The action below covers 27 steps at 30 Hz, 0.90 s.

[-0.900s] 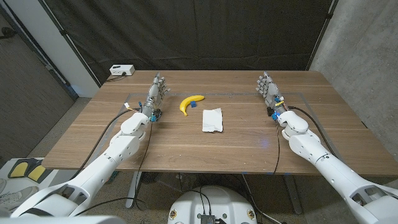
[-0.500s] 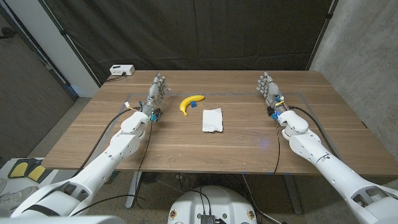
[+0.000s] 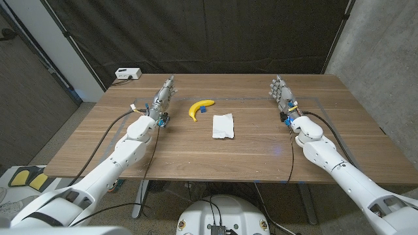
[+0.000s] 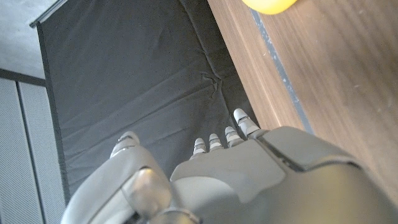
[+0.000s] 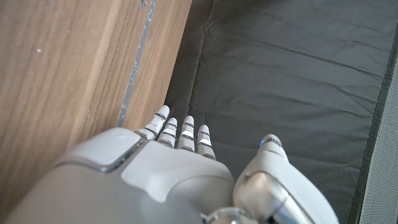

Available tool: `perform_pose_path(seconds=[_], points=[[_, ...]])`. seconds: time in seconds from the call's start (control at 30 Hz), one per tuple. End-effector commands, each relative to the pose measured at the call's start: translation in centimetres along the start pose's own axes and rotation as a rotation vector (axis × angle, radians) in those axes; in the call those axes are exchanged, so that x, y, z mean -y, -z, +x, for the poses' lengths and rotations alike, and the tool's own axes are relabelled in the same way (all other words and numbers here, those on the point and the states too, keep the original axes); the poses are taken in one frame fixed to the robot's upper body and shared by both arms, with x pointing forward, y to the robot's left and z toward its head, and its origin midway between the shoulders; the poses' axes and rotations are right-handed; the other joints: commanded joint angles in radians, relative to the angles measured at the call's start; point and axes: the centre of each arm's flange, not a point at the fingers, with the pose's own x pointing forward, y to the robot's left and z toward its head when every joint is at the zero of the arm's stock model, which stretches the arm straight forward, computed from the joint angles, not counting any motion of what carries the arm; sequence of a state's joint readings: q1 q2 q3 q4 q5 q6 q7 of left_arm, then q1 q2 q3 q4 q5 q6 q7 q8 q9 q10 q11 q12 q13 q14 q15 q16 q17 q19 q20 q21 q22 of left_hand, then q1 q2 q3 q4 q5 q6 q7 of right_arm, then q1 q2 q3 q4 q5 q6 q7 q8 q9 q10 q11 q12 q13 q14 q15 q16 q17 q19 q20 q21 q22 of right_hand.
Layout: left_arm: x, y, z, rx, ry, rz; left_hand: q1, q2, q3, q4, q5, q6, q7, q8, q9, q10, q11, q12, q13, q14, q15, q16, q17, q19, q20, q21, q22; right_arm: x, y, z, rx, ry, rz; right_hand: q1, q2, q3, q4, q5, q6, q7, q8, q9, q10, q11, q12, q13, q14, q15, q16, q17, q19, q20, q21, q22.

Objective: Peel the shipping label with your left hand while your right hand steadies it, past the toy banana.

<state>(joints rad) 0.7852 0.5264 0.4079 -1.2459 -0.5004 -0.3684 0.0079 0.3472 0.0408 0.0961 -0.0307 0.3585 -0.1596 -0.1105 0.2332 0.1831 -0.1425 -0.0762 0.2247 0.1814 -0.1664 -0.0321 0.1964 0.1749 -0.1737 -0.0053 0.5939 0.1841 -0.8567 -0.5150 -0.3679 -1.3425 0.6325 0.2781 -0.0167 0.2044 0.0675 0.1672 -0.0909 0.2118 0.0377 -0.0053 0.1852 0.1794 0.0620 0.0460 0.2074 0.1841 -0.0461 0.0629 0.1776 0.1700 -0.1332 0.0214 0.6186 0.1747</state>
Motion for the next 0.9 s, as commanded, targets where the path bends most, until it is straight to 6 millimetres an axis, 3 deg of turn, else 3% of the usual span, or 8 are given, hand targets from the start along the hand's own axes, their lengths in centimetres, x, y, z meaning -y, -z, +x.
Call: perform_pose_path(seconds=[0.03,0.33,0.57,0.9], points=[[0.6,-3.2,0.3,0.101,0.042,0.289,0.037,-0.003,0.004,-0.02,-0.008,0.032,0.007,0.01,0.002,0.039,0.001,0.015,0.005,0.021,-0.005,0.012,0.001,-0.049,0.014,-0.004,0.004,-0.3,0.4,-0.9,0.002,0.006,0.011,0.011,-0.003,0.005,-0.003,0.005,0.007,-0.002,0.004,0.003,0.009,0.002,0.005,0.003,0.002,0.011,0.007,0.003,-0.004,0.001,-0.005,0.005],[1.9,-5.6,0.9,0.15,0.165,0.466,0.088,-0.007,0.009,-0.049,-0.022,0.087,-0.001,0.018,0.003,0.088,-0.005,0.022,0.008,0.076,0.011,0.018,0.003,-0.02,0.051,-0.001,0.007,-0.7,0.4,-1.6,0.014,0.004,0.005,0.012,-0.002,0.005,-0.004,0.005,0.008,-0.002,0.004,0.003,0.009,0.002,0.005,0.003,0.003,0.011,0.007,0.003,-0.003,0.002,-0.008,0.005],[2.9,-7.3,1.2,0.183,0.249,0.58,0.132,-0.016,0.01,-0.075,-0.034,0.115,-0.006,0.018,0.004,0.121,-0.014,0.026,0.01,0.117,0.013,0.024,0.007,0.002,0.095,0.001,0.007,-1.0,0.4,-2.3,0.024,0.014,0.009,0.012,-0.002,0.004,-0.005,0.005,0.009,-0.002,0.005,0.003,0.01,0.004,0.005,0.003,0.005,0.012,0.007,0.003,-0.002,0.003,-0.011,0.005],[4.4,-9.4,1.2,0.227,0.347,0.757,0.178,-0.023,0.015,-0.099,-0.041,0.138,-0.013,0.018,0.005,0.14,-0.019,0.026,0.012,0.146,0.018,0.027,0.01,0.026,0.119,0.003,0.007,-1.3,0.5,-2.7,0.036,0.019,0.013,0.013,-0.001,0.004,-0.006,0.005,0.01,-0.003,0.005,0.003,0.01,0.003,0.006,0.003,0.005,0.012,0.007,0.003,-0.001,0.003,-0.014,0.005]])
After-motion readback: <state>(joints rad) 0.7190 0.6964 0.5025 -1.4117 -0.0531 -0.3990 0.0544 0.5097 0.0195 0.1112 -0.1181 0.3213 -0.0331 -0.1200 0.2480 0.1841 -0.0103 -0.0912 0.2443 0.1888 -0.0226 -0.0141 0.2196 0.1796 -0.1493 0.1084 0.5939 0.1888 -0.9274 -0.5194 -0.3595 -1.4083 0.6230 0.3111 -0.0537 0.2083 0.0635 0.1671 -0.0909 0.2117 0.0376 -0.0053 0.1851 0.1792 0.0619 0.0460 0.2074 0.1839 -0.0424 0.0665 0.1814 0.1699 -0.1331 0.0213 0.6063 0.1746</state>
